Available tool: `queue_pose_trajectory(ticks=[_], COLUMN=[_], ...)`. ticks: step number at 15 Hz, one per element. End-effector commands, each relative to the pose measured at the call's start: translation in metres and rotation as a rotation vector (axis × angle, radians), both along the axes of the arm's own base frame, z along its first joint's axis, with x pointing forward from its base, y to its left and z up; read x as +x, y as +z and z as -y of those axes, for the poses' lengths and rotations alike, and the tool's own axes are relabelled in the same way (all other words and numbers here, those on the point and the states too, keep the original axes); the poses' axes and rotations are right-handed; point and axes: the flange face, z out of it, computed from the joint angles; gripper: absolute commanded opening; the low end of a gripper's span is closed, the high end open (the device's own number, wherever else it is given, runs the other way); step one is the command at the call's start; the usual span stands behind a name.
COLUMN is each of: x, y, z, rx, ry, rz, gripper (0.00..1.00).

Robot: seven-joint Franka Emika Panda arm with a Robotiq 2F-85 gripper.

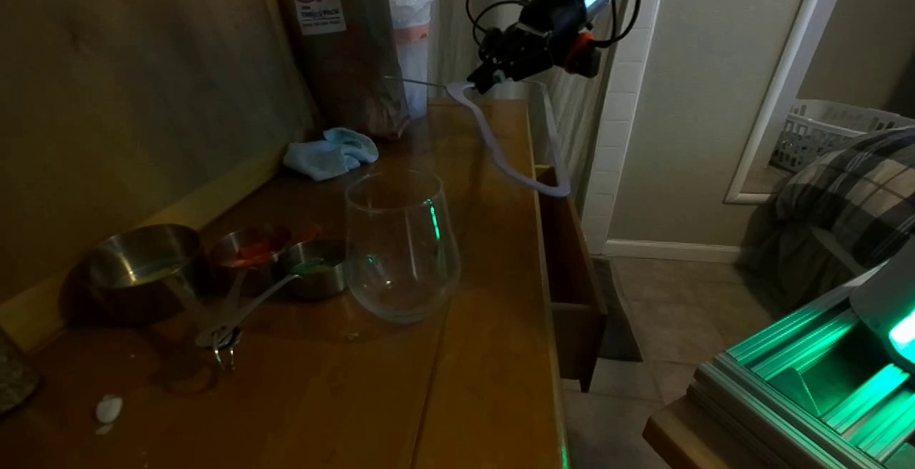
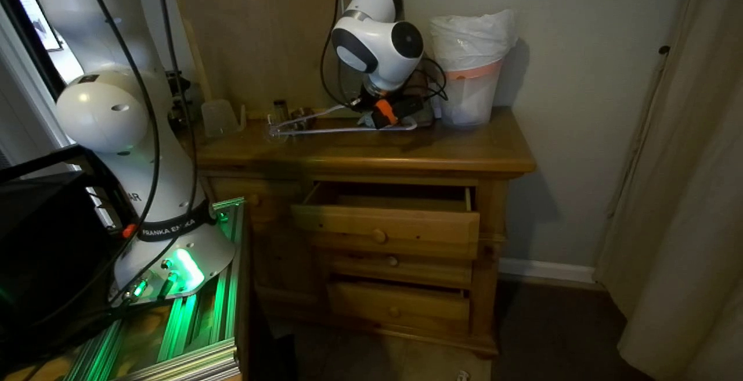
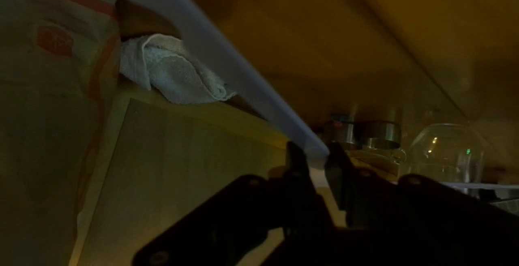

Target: Open the topmost drawer on the right then place the hanger inside the drawer.

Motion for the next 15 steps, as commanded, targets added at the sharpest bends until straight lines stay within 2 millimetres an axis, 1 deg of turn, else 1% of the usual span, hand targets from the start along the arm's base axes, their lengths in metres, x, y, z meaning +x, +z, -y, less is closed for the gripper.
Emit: queue_pose_trajectory(ticks=[1,4,5,6,7,9,12,13,14,15], x=[-0.028,-0.041,-0.044,-0.047,-0.035,-0.040,-0.040,-0.040,-0.040,-0.039], y=[0.007,0.003,0.001,-0.001,-0.006,-0.008,-0.007,-0.007,-0.009,-0.009], z=[0.030,0.051,0.054,0.054,0.050,0.052,0.052,0.052,0.057,0.058], rx=[-0.004,-0.007,0.001,0.012,-0.002,0.005,0.006,0.006,0.016,0.019], ry=[0.054,0.093,0.105,0.113,0.082,0.088,0.091,0.091,0.096,0.110], rz=[0.049,0.072,0.075,0.072,0.054,0.046,0.047,0.047,0.059,0.083], gripper=[0.05,0.05,0.05,0.05,0.19,0.19,0.19,0.05,0.05,0.05])
